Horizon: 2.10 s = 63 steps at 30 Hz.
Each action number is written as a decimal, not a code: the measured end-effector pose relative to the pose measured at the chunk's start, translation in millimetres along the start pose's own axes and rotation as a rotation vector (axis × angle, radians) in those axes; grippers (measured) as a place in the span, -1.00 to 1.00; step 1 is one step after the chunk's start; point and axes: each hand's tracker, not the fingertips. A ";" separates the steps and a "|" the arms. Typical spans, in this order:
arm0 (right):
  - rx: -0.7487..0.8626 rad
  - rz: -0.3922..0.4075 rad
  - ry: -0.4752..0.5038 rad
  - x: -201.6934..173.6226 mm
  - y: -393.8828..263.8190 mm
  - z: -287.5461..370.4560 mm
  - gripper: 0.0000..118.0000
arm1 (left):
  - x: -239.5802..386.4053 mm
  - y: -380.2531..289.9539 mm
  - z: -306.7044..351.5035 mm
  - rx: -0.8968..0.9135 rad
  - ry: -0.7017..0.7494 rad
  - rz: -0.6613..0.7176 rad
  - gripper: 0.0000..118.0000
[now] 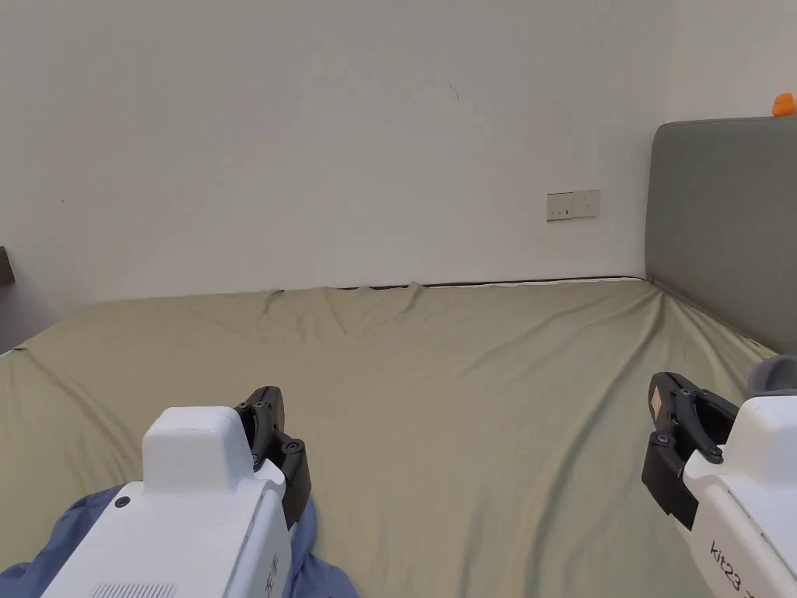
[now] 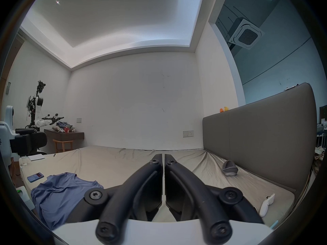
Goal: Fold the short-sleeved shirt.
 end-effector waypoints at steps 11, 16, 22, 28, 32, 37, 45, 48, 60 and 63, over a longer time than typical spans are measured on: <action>-0.006 -0.001 0.000 -1.2 -2.9 -2.1 -0.96 | 1.0 -0.4 -0.2 -0.010 0.008 0.002 -1.00; -0.004 -0.007 0.051 -19.0 -1.5 -9.6 -0.96 | -13.2 -2.1 12.1 -0.020 0.038 0.008 -1.00; 0.006 -0.050 0.240 -73.0 2.7 -29.9 -0.96 | -53.5 0.2 43.9 -0.019 0.221 -0.029 -1.00; 0.034 -0.004 0.432 -138.0 -1.9 -43.8 -0.96 | -108.6 0.8 68.7 -0.044 0.406 -0.011 -1.00; 0.043 0.021 0.493 -163.6 -11.1 -53.6 -0.96 | -128.1 -5.4 66.0 -0.073 0.444 0.013 -1.00; 0.015 0.007 0.534 -174.3 -24.9 -75.2 -0.96 | -152.1 -24.6 27.4 -0.214 0.395 0.087 0.98; -0.119 -0.023 0.522 -183.1 -67.9 -133.2 -0.96 | -182.3 -100.0 -88.5 -0.464 0.334 0.074 0.98; -0.161 -0.021 0.518 -184.9 -86.1 -155.5 -0.96 | -196.9 -143.9 -141.2 -0.610 0.319 0.066 0.96; -0.295 -0.045 0.528 -191.2 -133.9 -212.8 -0.96 | -218.2 -248.0 -264.4 -0.959 0.207 -0.039 0.76; -0.295 -0.031 0.538 -190.3 -135.3 -211.4 -0.96 | -223.9 -229.1 -257.9 -0.816 0.191 0.038 0.33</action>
